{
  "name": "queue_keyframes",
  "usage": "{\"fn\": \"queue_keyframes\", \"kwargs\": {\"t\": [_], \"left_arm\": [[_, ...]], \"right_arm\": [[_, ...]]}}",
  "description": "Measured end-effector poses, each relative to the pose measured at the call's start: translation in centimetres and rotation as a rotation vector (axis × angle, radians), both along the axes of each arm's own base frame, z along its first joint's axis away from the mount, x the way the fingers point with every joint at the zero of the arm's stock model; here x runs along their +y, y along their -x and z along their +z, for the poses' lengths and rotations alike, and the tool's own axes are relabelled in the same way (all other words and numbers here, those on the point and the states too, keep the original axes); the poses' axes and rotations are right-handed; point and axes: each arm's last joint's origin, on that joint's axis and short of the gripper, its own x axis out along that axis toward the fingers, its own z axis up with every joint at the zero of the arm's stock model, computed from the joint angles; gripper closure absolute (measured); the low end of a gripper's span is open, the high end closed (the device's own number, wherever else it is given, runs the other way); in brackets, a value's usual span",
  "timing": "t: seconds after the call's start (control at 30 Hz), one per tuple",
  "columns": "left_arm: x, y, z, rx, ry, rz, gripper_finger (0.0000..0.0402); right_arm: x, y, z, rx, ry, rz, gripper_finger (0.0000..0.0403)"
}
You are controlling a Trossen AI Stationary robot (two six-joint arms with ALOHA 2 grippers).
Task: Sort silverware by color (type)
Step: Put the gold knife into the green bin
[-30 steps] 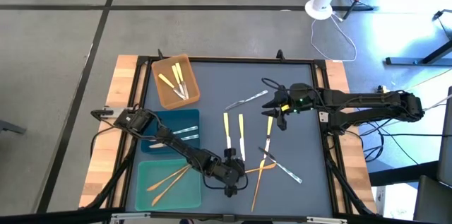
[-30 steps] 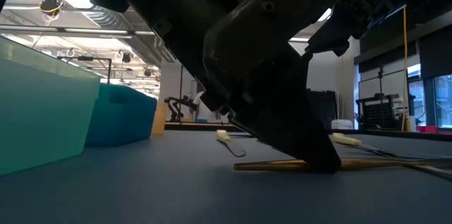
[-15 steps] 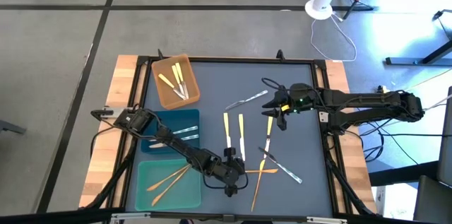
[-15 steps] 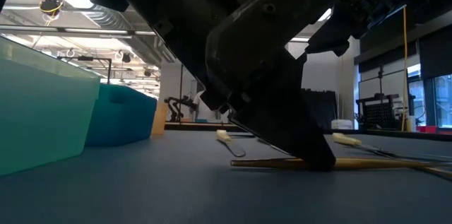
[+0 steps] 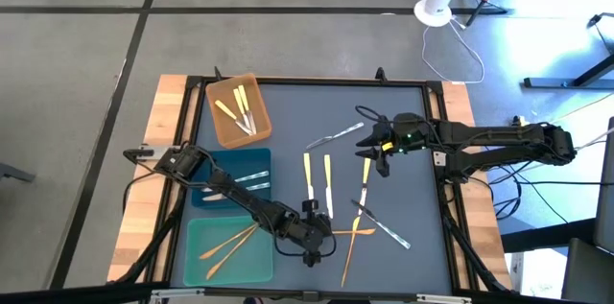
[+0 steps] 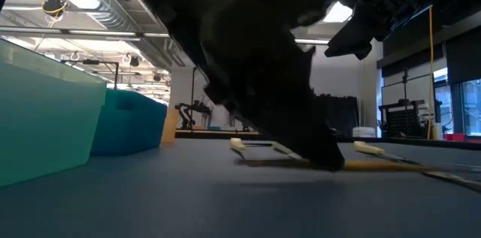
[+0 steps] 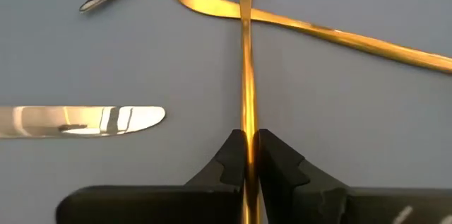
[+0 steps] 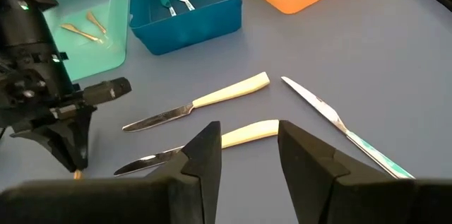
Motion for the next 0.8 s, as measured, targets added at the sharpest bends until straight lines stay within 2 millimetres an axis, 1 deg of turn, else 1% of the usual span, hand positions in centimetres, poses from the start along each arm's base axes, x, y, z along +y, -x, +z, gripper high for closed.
{"fn": "queue_keyframes", "kwargs": {"t": [0.1,0.27,0.43,0.53,0.6,0.8], "left_arm": [[0.0,0.1,0.7,-0.004,0.002,0.002,0.0386],[0.0,0.4,1.2,0.004,-0.003,0.0,0.0386],[-0.1,0.8,2.5,0.006,0.008,-0.012,0.0385],[-0.3,1.3,3.5,0.012,0.006,-0.02,0.0385],[-0.3,1.6,4.6,-0.003,0.016,-0.022,0.0385],[-0.7,3.4,7.2,0.025,0.031,0.005,0.0385]], "right_arm": [[0.0,0.0,0.0,0.0,0.0,0.0,0.0274],[0.0,0.0,0.0,0.0,0.0,0.0,0.0274],[0.0,0.0,0.0,-0.001,0.0,0.0,0.0274],[0.0,0.0,0.0,0.001,0.0,0.0,0.0274],[0.0,0.0,0.2,-0.011,0.001,0.0,0.0274],[0.0,0.3,0.7,-0.036,0.005,-0.001,0.0274]]}}
